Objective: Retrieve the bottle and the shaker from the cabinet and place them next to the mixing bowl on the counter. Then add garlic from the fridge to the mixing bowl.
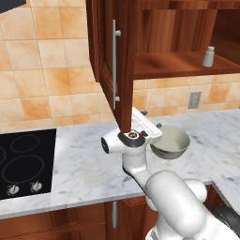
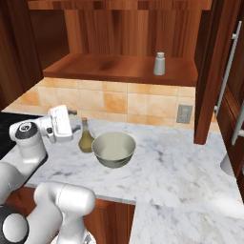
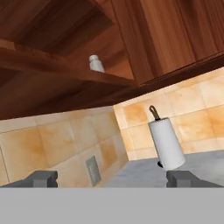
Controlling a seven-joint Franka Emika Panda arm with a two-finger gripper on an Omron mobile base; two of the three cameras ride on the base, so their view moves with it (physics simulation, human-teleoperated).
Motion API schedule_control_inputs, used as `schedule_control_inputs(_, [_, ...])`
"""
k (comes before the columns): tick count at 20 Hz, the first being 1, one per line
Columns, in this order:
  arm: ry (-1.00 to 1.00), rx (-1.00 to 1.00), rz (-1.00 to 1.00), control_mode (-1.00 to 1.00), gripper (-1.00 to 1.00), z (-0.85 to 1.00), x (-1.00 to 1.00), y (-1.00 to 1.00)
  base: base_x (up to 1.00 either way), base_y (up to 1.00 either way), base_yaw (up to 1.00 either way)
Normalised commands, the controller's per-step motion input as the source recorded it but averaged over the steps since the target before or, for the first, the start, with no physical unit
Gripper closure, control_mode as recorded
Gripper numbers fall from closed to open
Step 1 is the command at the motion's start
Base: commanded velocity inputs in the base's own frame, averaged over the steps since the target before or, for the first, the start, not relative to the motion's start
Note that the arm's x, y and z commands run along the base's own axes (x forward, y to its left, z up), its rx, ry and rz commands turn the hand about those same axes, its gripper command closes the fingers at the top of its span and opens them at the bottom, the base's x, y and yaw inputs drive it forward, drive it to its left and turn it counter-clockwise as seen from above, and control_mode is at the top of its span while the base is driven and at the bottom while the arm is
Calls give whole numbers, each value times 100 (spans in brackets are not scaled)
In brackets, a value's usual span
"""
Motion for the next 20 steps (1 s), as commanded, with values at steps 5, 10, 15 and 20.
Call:
schedule_control_inputs(5, [-11,0,0,-100,-100,73,-43,-53,0,0,0])
schedule_control_inputs(10, [-2,0,0,-100,-100,66,-31,-52,0,0,0])
schedule_control_inputs(15, [10,0,0,-100,-100,39,-26,-49,0,0,0])
schedule_control_inputs(20, [20,-1,0,-100,-100,36,-7,-36,0,0,0])
